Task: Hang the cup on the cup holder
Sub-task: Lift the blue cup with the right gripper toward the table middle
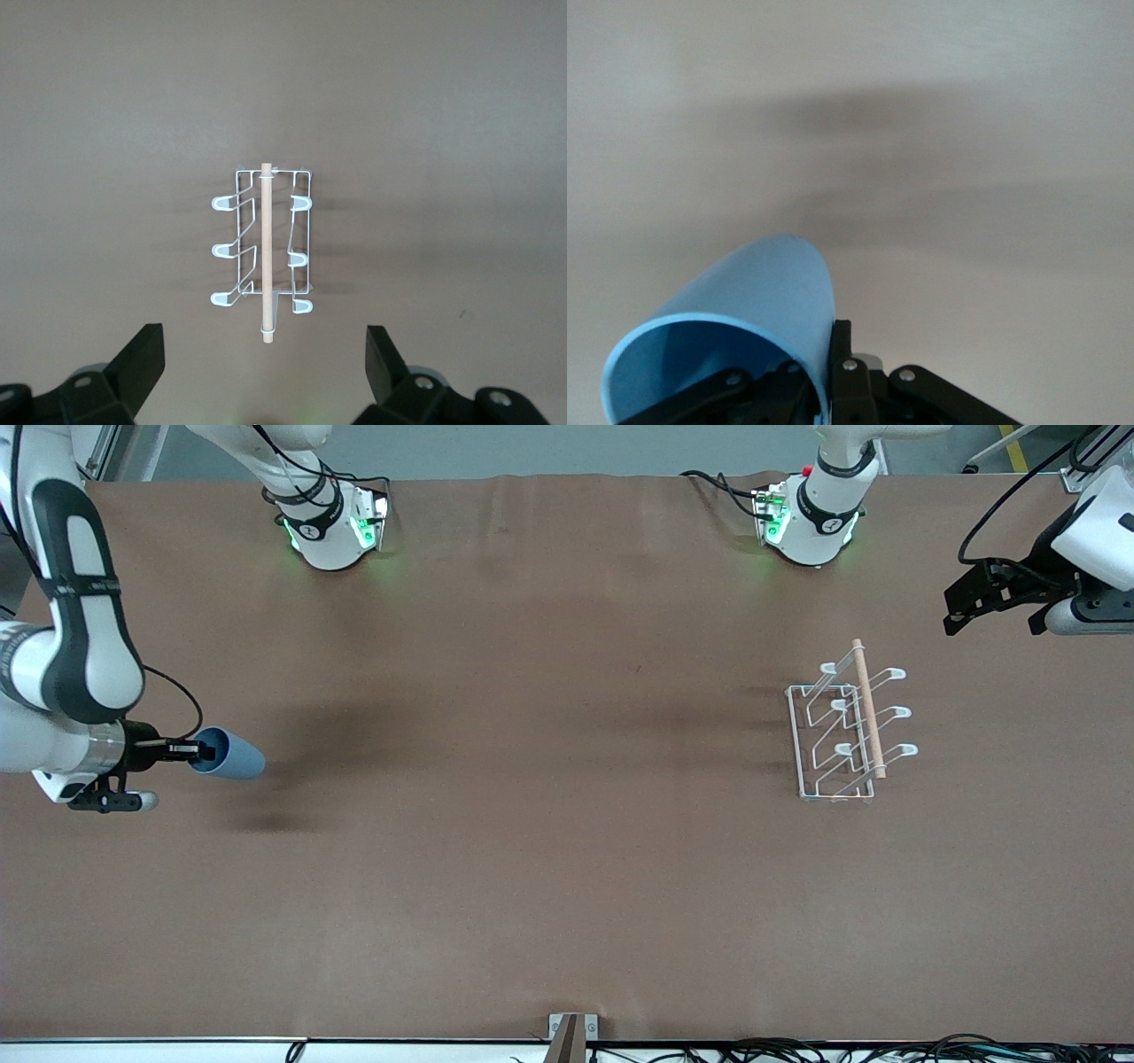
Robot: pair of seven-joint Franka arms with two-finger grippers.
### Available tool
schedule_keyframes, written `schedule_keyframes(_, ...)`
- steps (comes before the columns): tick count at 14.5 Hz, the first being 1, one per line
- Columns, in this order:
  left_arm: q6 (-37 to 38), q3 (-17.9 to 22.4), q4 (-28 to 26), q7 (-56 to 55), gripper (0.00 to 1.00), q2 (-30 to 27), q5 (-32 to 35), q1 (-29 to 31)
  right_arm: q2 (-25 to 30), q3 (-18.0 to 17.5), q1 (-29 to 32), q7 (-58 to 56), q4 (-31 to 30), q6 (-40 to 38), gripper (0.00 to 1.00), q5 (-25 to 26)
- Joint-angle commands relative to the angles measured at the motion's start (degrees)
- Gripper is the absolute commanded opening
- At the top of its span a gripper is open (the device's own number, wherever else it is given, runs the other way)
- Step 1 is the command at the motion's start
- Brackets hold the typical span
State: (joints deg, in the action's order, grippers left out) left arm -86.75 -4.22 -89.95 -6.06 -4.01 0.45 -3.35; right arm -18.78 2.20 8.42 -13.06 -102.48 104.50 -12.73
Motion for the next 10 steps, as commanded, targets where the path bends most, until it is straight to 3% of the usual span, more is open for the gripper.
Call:
schedule_keyframes(1,0.4,-0.1,1.4,0.5,1.0,0.7,-0.3,-0.1,0.8,-1.3,-0.8,-0.3,2.6,-4.9,0.0,-9.9)
schedule_keyframes(5,0.4,-0.3,1.4,0.9,1.0,0.7,-1.0,-0.3,0.8,-2.0,-4.9,0.0,2.4,-8.7,0.0,-23.9)
schedule_keyframes(7,0.0,-0.6,1.4,0.7,1.0,0.8,-5.3,-0.9,0.7,-2.0,-7.3,0.0,2.3,-9.3,0.0,-31.6)
schedule_keyframes(10,-2.1,-2.3,1.4,0.4,1.0,1.6,-7.1,-3.2,0.4,-2.0,-11.4,-0.1,2.0,-9.1,0.0,-39.4)
